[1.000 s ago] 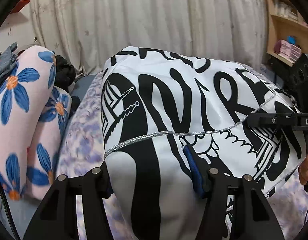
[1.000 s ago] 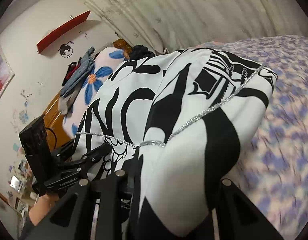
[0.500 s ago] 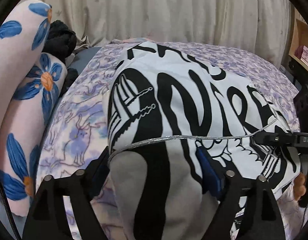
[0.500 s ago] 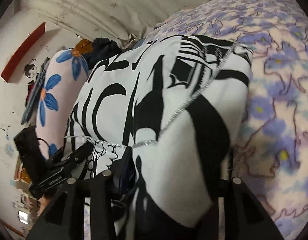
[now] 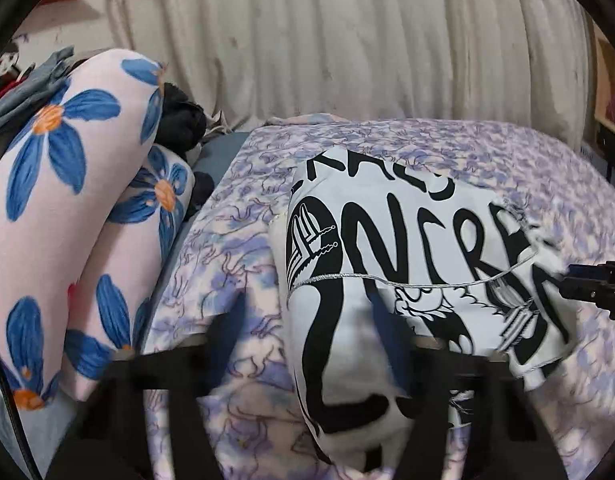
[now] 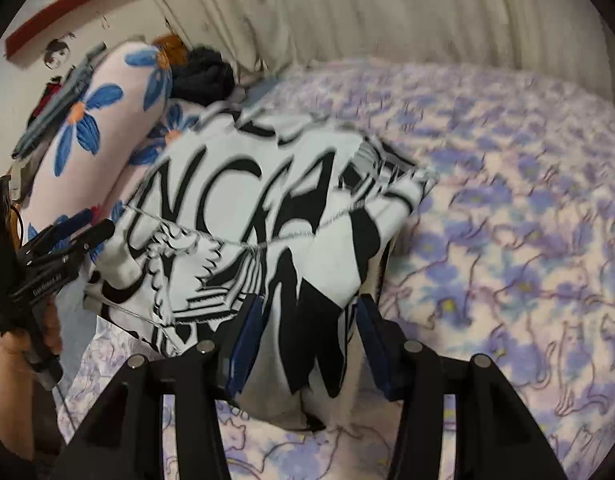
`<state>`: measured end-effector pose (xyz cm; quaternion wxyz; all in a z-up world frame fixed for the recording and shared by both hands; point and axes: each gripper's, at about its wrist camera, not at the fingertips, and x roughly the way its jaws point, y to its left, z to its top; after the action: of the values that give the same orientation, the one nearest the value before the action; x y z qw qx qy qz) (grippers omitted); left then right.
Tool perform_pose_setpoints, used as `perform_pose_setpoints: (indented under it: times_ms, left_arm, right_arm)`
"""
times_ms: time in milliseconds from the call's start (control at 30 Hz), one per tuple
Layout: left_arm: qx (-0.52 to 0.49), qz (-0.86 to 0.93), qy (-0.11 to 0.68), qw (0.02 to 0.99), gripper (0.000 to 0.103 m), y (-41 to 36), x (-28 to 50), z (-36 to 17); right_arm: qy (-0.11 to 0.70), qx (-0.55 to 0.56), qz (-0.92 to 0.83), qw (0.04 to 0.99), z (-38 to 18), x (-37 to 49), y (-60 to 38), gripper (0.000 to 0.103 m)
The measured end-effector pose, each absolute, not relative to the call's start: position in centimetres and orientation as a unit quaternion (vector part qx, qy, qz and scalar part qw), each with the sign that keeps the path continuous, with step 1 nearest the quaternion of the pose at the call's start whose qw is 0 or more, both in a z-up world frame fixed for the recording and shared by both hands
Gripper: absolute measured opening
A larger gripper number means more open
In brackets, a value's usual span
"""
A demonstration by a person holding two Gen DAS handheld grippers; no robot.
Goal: Fold large clothes
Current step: 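Lower the bundle onto the folded clothes stack and open both grippers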
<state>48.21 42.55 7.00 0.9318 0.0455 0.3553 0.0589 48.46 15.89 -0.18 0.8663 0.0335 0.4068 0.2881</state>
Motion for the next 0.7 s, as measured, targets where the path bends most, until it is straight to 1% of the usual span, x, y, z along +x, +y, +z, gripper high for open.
perform_pose_setpoints:
  times_ms: [33, 67, 100, 133, 167, 233, 333, 367, 400, 467, 533, 700]
  left_arm:
    - [0.039, 0.055, 0.361, 0.930, 0.018, 42.5, 48.0, 7.1]
    - [0.038, 0.051, 0.363, 0.930, 0.012, 42.3, 47.9, 7.1]
    - [0.043, 0.050, 0.362, 0.930, 0.012, 41.9, 47.5, 7.1]
    - [0.052, 0.049, 0.361, 0.930, 0.012, 41.5, 47.3, 7.0]
    - [0.061, 0.048, 0.364, 0.928, 0.012, 41.1, 47.2, 6.7]
    - [0.085, 0.059, 0.380, 0.919, 0.012, 40.3, 47.2, 5.6]
    - [0.114, 0.090, 0.395, 0.907, 0.012, 40.1, 47.5, 3.7]
    - [0.120, 0.098, 0.394, 0.906, 0.012, 40.2, 47.5, 3.3]
    - [0.119, 0.102, 0.394, 0.906, 0.012, 40.4, 47.4, 3.1]
    - [0.102, 0.103, 0.397, 0.906, 0.012, 41.0, 47.6, 2.6]
    - [0.086, 0.102, 0.401, 0.906, 0.012, 41.6, 47.8, 2.2]
    - [0.067, 0.118, 0.396, 0.908, 0.012, 41.8, 47.9, 1.6]
  right_arm:
    - [0.390, 0.034, 0.286, 0.874, 0.3, 48.1, 15.8, 0.049]
    - [0.375, 0.031, 0.283, 0.882, 0.8, 47.7, 15.9, 0.049]
    - [0.357, 0.019, 0.279, 0.892, 1.3, 47.0, 16.2, 0.049]
    - [0.350, 0.014, 0.279, 0.894, 1.6, 46.8, 16.6, 0.046]
    - [0.348, 0.006, 0.282, 0.894, 1.7, 46.6, 17.0, 0.038]
    - [0.363, -0.004, 0.286, 0.886, 1.1, 46.6, 18.0, 0.031]
    - [0.393, -0.019, 0.271, 0.879, -1.0, 47.2, 18.5, 0.026]
    - [0.398, -0.021, 0.267, 0.877, -1.6, 47.3, 18.4, 0.022]
    - [0.409, -0.024, 0.258, 0.875, -2.6, 47.7, 18.3, 0.019]
    - [0.422, -0.025, 0.250, 0.871, -3.9, 48.2, 18.0, 0.008]
    - [0.427, -0.022, 0.251, 0.868, -4.6, 48.4, 17.8, 0.006]
    - [0.425, -0.035, 0.241, 0.872, -4.9, 48.2, 18.2, 0.006]
